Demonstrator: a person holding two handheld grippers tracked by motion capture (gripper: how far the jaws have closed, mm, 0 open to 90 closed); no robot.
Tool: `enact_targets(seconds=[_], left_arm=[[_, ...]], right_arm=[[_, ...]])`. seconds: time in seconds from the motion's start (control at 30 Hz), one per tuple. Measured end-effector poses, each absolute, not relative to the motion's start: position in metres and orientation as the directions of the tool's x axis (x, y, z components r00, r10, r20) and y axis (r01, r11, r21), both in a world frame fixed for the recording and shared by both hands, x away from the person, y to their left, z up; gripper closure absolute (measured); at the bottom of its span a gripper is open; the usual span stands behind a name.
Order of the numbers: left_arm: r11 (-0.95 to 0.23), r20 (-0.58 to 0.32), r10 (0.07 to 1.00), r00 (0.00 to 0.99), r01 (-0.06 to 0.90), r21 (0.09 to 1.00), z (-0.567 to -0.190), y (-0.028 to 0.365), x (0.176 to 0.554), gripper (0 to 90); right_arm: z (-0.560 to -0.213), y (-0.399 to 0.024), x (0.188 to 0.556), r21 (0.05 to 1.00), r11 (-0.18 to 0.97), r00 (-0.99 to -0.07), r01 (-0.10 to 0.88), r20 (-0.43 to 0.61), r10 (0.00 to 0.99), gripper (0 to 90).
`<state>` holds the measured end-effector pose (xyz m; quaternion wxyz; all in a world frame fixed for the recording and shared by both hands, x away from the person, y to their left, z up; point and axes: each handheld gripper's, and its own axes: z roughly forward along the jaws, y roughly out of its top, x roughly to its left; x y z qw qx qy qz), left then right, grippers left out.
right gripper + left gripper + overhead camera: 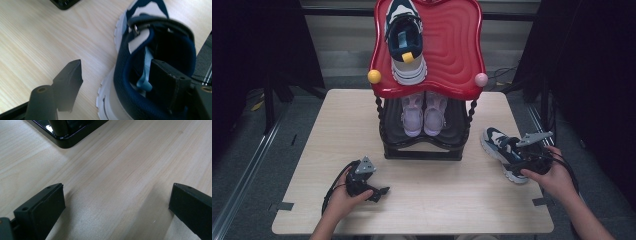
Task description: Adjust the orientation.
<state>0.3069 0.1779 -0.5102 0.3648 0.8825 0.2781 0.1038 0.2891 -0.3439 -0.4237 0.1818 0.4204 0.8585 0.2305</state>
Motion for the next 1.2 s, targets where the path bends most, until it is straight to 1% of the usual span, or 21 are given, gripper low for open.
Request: enact_targets(seconds=[0.07, 0.13, 0.17, 0.2, 0.3, 0.4, 0.43, 0.47, 0.53, 0.63, 0.73, 0.97, 1.1, 1.17, 1.2], left_arm=[[-0.579, -0.02, 0.567, 0.824, 0.415, 0.702, -0.51, 0.178, 0.307, 0.0], [-0.579, -0.02, 0.566, 0.824, 0.415, 0.702, -0.51, 0.178, 0.307, 0.0], [-0.579, -0.02, 0.566, 0.824, 0.415, 0.702, -0.51, 0.178, 0.307, 0.0], [-0.579, -0.02, 0.566, 0.824, 0.415, 0.702, -0.51, 0.178, 0.307, 0.0], [-0.579, -0.02, 0.566, 0.824, 0.415, 0.702, -0.51, 0.178, 0.307, 0.0], [-0.58, -0.019, 0.566, 0.824, 0.415, 0.701, -0.51, 0.178, 0.307, 0.0], [-0.579, -0.02, 0.566, 0.824, 0.415, 0.701, -0.51, 0.178, 0.307, 0.0], [-0.579, -0.02, 0.566, 0.824, 0.415, 0.702, -0.51, 0.178, 0.307, 0.0], [-0.579, -0.02, 0.566, 0.824, 0.415, 0.702, -0.51, 0.178, 0.307, 0.0], [-0.579, -0.019, 0.566, 0.824, 0.415, 0.701, -0.51, 0.178, 0.307, 0.0], [-0.579, -0.02, 0.566, 0.824, 0.415, 0.702, -0.51, 0.178, 0.307, 0.0], [-0.579, -0.02, 0.566, 0.824, 0.415, 0.702, -0.51, 0.178, 0.307, 0.0], [-0.579, -0.02, 0.566, 0.824, 0.415, 0.702, -0.51, 0.178, 0.307, 0.0], [-0.58, -0.019, 0.566, 0.824, 0.415, 0.701, -0.51, 0.178, 0.307, 0.0], [-0.579, -0.02, 0.566, 0.824, 0.415, 0.702, -0.51, 0.178, 0.307, 0.0]], right_arm=[[-0.427, -0.345, 0.29, 0.536, 0.544, -0.582, 0.646, -0.115, 0.805, 29.6], [-0.428, -0.345, 0.29, 0.545, 0.532, -0.588, 0.648, -0.086, 0.804, 37.5], [-0.428, -0.344, 0.29, 0.551, 0.523, -0.588, 0.651, -0.069, 0.806, 38.9], [-0.429, -0.343, 0.289, 0.555, 0.525, -0.591, 0.645, -0.072, 0.803, 40.0], [-0.429, -0.339, 0.289, 0.555, 0.536, -0.594, 0.637, -0.091, 0.8, 48.0], [-0.429, -0.339, 0.289, 0.574, 0.512, -0.584, 0.639, -0.07, 0.809, 61.6], [-0.429, -0.339, 0.29, 0.58, 0.502, -0.582, 0.642, -0.059, 0.811, 65.4], [-0.429, -0.339, 0.29, 0.584, 0.497, -0.579, 0.642, -0.057, 0.814, 67.4], [-0.429, -0.337, 0.29, 0.587, 0.476, -0.566, 0.655, -0.036, 0.823, 69.2], [-0.428, -0.332, 0.29, 0.593, 0.472, -0.559, 0.652, -0.045, 0.828, 73.7], [-0.428, -0.329, 0.292, 0.612, 0.445, -0.546, 0.654, -0.026, 0.838, 76.1], [-0.427, -0.312, 0.293, 0.632, 0.43, -0.554, 0.645, -0.002, 0.833, 76.4], [-0.427, -0.305, 0.292, 0.646, 0.407, -0.57, 0.646, 0.054, 0.82, 76.3], [-0.429, -0.3, 0.291, 0.624, 0.441, -0.583, 0.645, 0.029, 0.812, 75.8], [-0.43, -0.299, 0.29, 0.628, 0.444, -0.584, 0.639, 0.021, 0.811, 74.5]])
